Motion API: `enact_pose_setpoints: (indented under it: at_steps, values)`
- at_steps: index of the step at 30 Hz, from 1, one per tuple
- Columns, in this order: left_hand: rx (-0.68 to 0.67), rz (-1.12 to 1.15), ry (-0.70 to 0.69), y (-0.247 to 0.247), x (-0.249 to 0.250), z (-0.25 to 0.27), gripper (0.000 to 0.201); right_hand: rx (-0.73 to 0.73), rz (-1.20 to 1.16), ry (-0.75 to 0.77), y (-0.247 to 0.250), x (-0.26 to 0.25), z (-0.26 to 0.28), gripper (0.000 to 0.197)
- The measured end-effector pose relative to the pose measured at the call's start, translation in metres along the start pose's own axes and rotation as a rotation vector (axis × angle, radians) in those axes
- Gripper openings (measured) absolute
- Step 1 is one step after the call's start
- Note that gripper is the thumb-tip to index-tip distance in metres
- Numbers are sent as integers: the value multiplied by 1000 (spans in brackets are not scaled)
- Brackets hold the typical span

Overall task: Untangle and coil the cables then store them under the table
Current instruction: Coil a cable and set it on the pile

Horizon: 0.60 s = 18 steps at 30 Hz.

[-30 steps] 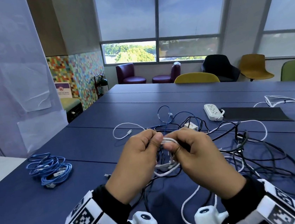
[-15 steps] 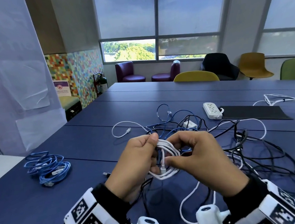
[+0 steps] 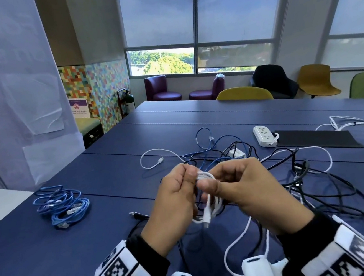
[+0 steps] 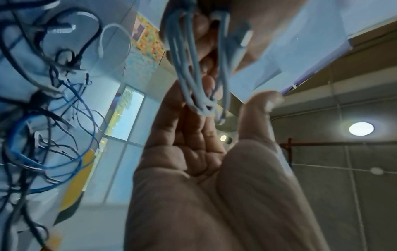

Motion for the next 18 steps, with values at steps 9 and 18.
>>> enact_pose_setpoints:
  at_steps: [9,18]
  values:
    - [331,235,79,33,-10,-1,29,379,506,262,6,-23,19,36]
    - [346,424,28,37,-3,0,14,330,896,217,-20,-18,-5,38]
Point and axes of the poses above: each hand's wrist, its own z-axis away from the middle knuckle, its own y-axis out of the back of the hand, x = y × z, the point moved 7 cm from there along -z, towards the middle knuckle, and after that the axes turned 3 degrees about -y, right-handed, at the moved point
